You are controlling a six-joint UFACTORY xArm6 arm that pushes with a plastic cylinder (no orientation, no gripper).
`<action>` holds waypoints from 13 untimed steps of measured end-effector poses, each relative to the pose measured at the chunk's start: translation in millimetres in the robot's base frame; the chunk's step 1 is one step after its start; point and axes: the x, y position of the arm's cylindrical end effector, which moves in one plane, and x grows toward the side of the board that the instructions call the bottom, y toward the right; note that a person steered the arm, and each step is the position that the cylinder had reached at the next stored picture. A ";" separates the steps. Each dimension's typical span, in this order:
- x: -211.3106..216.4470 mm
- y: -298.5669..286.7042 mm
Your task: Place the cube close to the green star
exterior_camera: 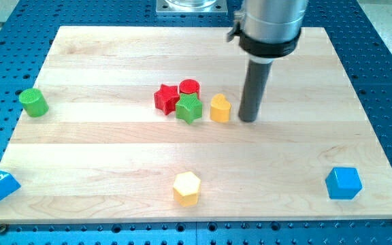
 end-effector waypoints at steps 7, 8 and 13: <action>142.9 209.7; 142.0 57.8; 89.6 2.9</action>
